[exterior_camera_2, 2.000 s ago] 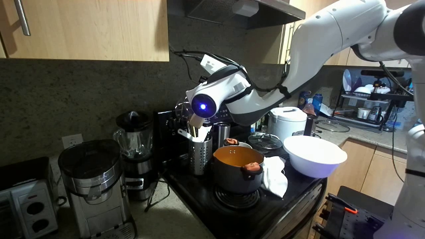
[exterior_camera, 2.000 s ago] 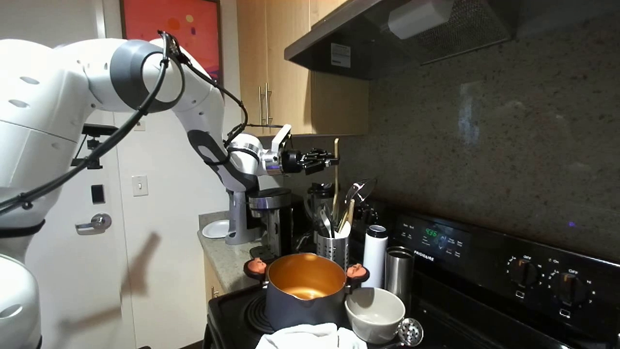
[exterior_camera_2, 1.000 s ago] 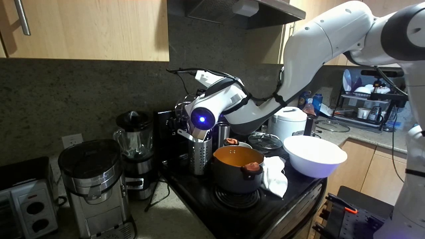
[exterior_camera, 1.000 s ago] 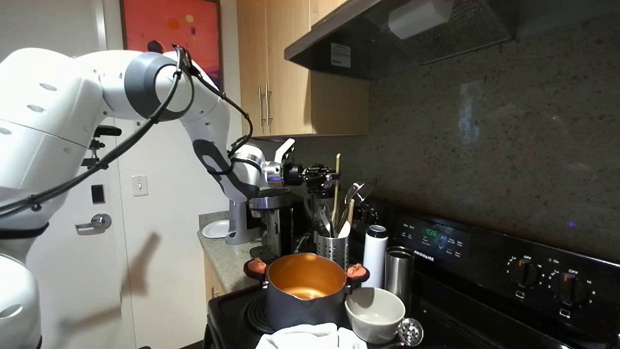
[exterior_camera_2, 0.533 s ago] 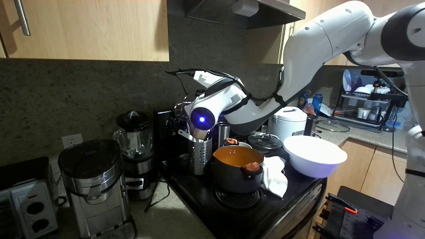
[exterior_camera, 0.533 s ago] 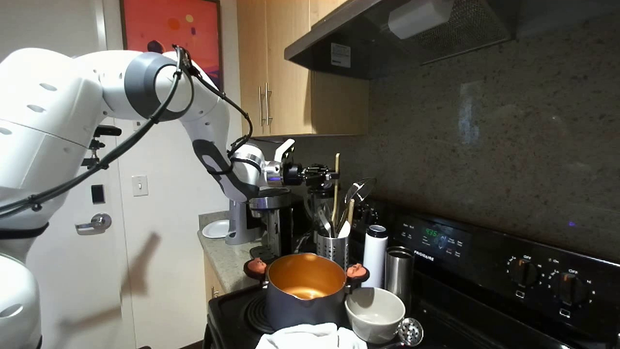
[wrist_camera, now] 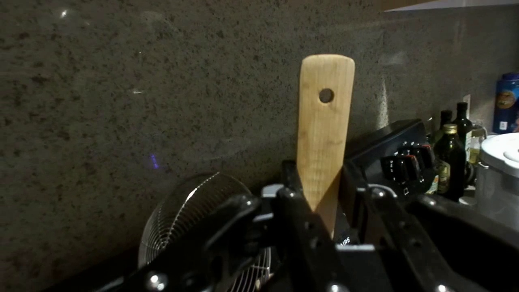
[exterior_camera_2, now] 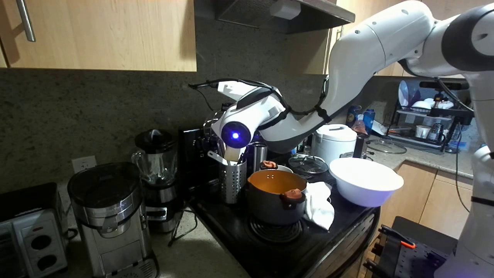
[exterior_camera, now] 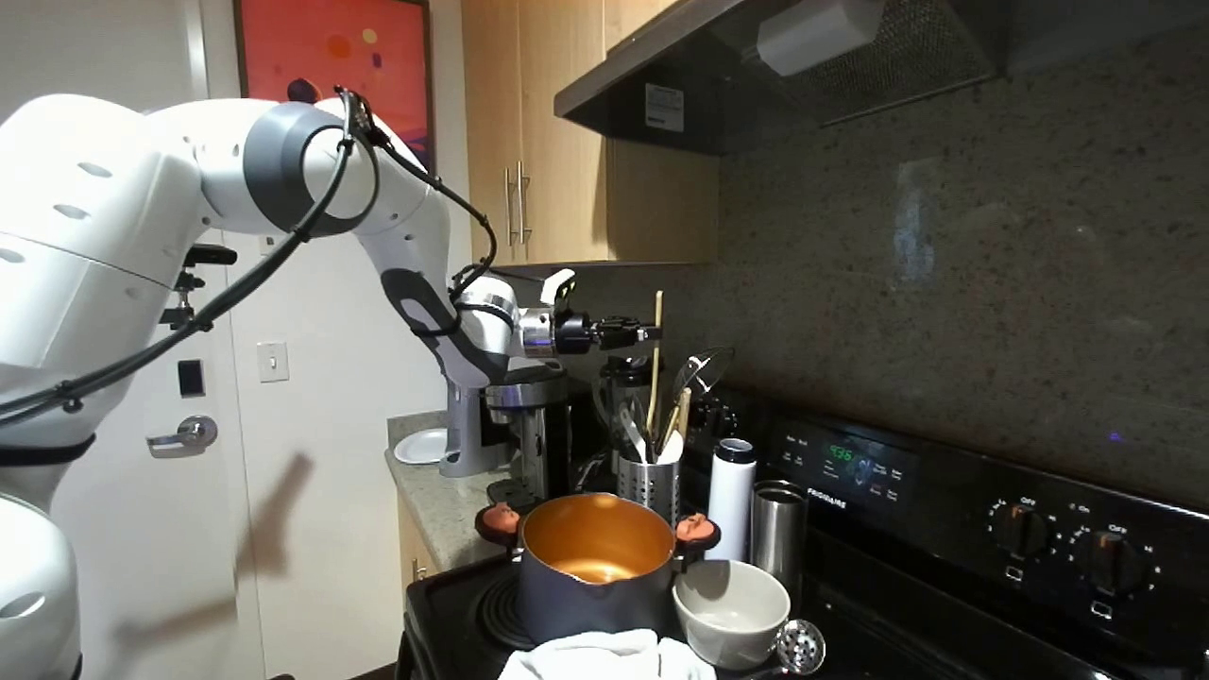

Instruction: Put the wooden spoon on the stove in the metal rack

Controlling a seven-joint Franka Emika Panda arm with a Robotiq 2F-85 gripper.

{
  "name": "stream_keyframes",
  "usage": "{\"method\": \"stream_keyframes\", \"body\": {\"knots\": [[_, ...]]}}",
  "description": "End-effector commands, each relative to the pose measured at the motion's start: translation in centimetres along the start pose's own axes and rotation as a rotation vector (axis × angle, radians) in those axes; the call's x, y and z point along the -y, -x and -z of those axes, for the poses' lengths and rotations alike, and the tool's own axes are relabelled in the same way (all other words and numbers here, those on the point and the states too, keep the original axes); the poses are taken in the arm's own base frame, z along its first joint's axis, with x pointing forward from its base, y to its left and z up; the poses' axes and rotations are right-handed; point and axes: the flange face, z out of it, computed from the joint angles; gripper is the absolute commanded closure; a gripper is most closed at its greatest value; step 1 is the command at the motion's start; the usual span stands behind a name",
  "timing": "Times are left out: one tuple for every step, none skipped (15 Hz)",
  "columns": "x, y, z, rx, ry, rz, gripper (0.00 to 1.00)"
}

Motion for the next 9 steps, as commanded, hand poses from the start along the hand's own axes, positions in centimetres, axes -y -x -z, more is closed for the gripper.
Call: {"method": "stream_keyframes", "body": {"knots": [[-1.2, 0.7, -0.3, 0.003, 0.035, 0.032, 0.89], [-1.4, 0.8, -0.5, -0.005, 0.056, 0.019, 0.89], [-1.4, 1.0, -0.8, -0.001, 0.065, 0.016, 0.9], [-1.5, 1.1, -1.2, -0.004, 0.081, 0.005, 0.89], [-1.5, 1.2, -1.5, -0.013, 0.096, -0.003, 0.89], [-1.5, 1.3, -1.9, -0.013, 0.108, -0.003, 0.89], [-1.4, 1.5, -2.4, -0.013, 0.118, -0.002, 0.89], [-1.3, 1.7, -3.0, -0.012, 0.126, -0.002, 0.89], [-1.2, 1.8, -3.6, -0.009, 0.13, 0.003, 0.89]]}}
